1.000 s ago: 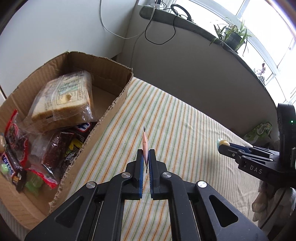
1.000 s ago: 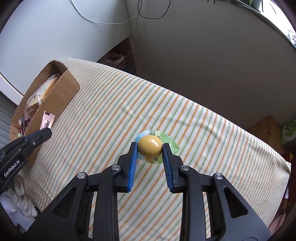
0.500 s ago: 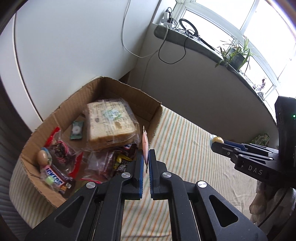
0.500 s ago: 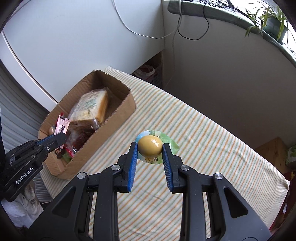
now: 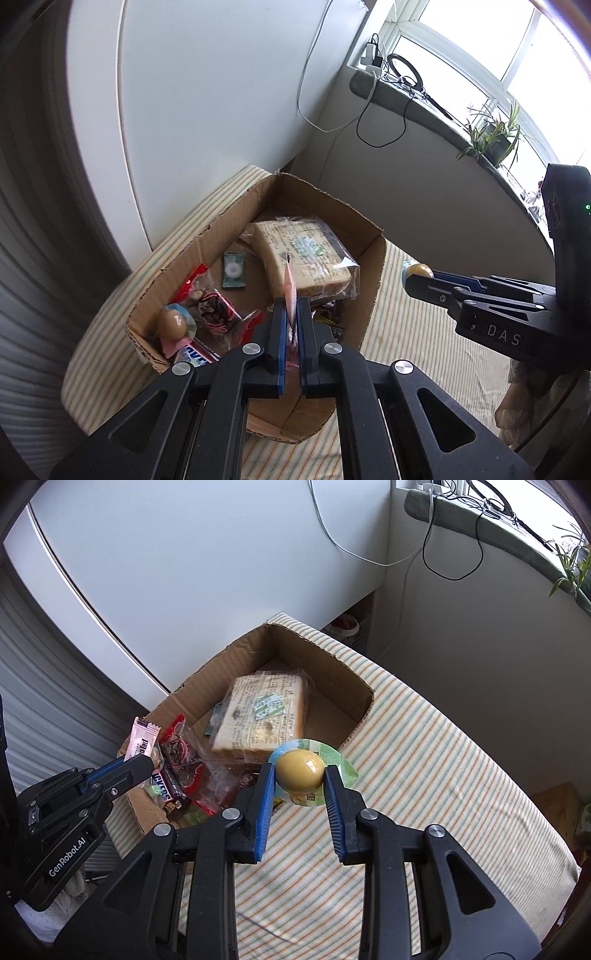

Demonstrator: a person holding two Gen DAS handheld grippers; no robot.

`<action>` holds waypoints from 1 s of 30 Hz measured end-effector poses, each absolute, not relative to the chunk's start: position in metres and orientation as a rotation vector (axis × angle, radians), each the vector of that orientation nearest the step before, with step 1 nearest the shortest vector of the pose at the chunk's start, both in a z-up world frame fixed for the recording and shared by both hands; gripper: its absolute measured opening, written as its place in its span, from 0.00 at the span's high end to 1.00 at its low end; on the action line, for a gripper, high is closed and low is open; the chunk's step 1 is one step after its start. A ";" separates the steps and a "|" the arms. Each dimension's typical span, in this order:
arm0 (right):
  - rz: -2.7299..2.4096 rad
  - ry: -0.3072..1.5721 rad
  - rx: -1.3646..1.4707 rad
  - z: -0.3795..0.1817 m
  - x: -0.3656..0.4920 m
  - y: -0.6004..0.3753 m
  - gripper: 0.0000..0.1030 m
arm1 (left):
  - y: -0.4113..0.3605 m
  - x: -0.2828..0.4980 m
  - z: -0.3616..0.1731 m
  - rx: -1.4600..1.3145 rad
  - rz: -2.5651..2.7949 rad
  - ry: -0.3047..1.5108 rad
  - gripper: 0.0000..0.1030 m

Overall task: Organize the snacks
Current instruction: 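Carry the yellow candy with the right tool while the left tool carries the pink candy to the box, then open the right tool to drop the yellow candy while the left tool drops the pink candy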

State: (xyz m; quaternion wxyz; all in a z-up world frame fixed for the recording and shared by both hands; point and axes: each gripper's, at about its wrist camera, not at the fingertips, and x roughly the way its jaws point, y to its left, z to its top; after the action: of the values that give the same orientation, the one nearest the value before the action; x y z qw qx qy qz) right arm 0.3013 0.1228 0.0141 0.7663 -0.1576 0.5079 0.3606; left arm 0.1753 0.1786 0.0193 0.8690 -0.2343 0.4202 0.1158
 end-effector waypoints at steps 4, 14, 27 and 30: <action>0.799 1.111 -0.339 0.011 0.299 0.137 0.72 | 0.187 0.173 0.019 -0.491 0.249 0.876 0.96; 0.820 1.102 -0.342 0.011 0.294 0.153 0.72 | 0.198 0.169 0.020 -0.496 0.260 0.881 0.86; 0.817 1.083 -0.271 0.044 0.273 0.120 0.71 | 0.195 0.149 0.044 -0.497 0.286 0.870 0.86; 0.806 1.060 -0.254 0.055 0.266 0.108 0.54 | 0.189 0.141 0.052 -0.479 0.291 0.875 0.83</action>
State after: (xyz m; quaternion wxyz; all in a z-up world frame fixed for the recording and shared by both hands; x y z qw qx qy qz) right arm 0.2655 0.1076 0.0553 0.7791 -0.1175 0.4903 0.3727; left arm 0.1415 0.1889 0.0522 0.8681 -0.2291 0.4179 0.1389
